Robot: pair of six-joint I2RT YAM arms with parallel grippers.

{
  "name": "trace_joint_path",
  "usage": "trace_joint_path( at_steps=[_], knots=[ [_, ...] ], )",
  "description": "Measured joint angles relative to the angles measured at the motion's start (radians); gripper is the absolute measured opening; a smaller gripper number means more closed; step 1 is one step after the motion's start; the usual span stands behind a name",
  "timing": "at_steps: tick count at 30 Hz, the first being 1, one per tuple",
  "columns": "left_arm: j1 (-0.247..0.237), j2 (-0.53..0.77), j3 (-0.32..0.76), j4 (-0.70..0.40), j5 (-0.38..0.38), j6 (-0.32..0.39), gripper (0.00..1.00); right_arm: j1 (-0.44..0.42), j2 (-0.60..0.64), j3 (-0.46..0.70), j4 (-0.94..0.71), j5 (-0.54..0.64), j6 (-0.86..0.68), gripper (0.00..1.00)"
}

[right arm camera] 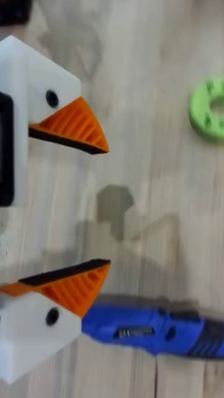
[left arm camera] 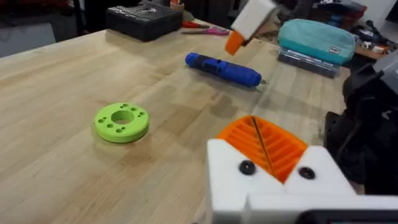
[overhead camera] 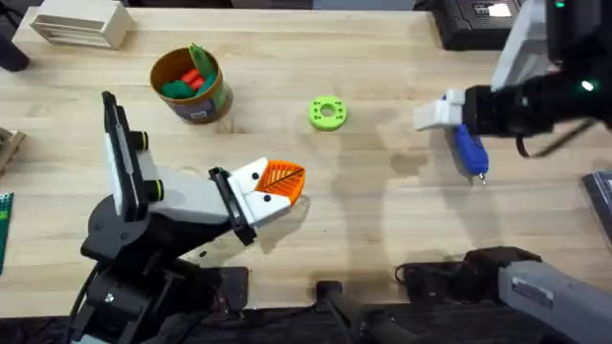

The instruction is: Pick up the gripper from the table and insert it into the empty holder that is missing its gripper. Then pick up a screw, insert it into the mounting hole, and use the screwdriver to tighten it. Finally, clean up the table by picking up the vegetable and placing it into the bucket.

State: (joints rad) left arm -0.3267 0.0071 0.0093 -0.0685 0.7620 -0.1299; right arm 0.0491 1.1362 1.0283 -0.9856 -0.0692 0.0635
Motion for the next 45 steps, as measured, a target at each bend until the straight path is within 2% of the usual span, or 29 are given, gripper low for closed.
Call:
trace_joint_path(
  at_steps=[1, 8, 13, 14, 22, 24, 30, 31, 32, 37, 38, 45],
  knots=[
    [0.0, 0.0, 0.0, 0.0, 0.0, 0.0, 0.005, -0.091, 0.109, 0.0, 0.076, 0.002, -0.068, 0.989],
    [0.0, 0.0, 0.0, 0.0, -0.012, 0.0, 0.004, -0.227, 0.266, -0.003, 0.24, 0.004, -0.207, 0.99],
    [0.0, 0.0, 0.0, 0.0, -0.019, 0.0, 0.004, -0.277, 0.307, -0.003, 0.36, 0.005, -0.294, 0.99],
    [0.0, 0.0, 0.0, 0.0, -0.022, 0.0, 0.004, -0.298, 0.347, -0.003, 0.397, 0.006, -0.359, 0.99],
    [0.0, 0.0, 0.0, 0.001, -0.022, 0.0, 0.004, -0.299, 0.51, -0.003, 0.402, 0.01, -0.436, 0.987],
    [0.0, 0.0, 0.0, 0.001, -0.023, 0.0, 0.004, -0.3, 0.555, 0.0, 0.416, 0.018, -0.455, 0.859],
    [0.0, 0.0, 0.0, 0.001, -0.023, 0.0, 0.004, -0.302, 0.561, 0.001, 0.431, 0.021, -0.471, 0.275],
    [0.0, 0.0, 0.0, 0.001, -0.023, 0.0, 0.004, -0.302, 0.562, 0.001, 0.433, 0.022, -0.472, 0.233],
    [0.0, 0.0, 0.0, 0.001, -0.023, 0.0, 0.004, -0.301, 0.563, 0.004, 0.428, 0.025, -0.476, 0.028],
    [0.0, 0.0, 0.0, 0.001, -0.023, 0.0, 0.004, -0.274, 0.542, 0.024, 0.324, 0.023, -0.429, 0.029],
    [0.0, 0.0, 0.0, 0.001, -0.023, 0.0, 0.004, -0.273, 0.47, 0.024, 0.309, 0.023, -0.393, 0.029],
    [0.0, 0.0, 0.0, 0.001, -0.023, 0.0, 0.004, -0.273, 0.177, 0.024, 0.3, 0.023, -0.306, 0.029]
  ],
)
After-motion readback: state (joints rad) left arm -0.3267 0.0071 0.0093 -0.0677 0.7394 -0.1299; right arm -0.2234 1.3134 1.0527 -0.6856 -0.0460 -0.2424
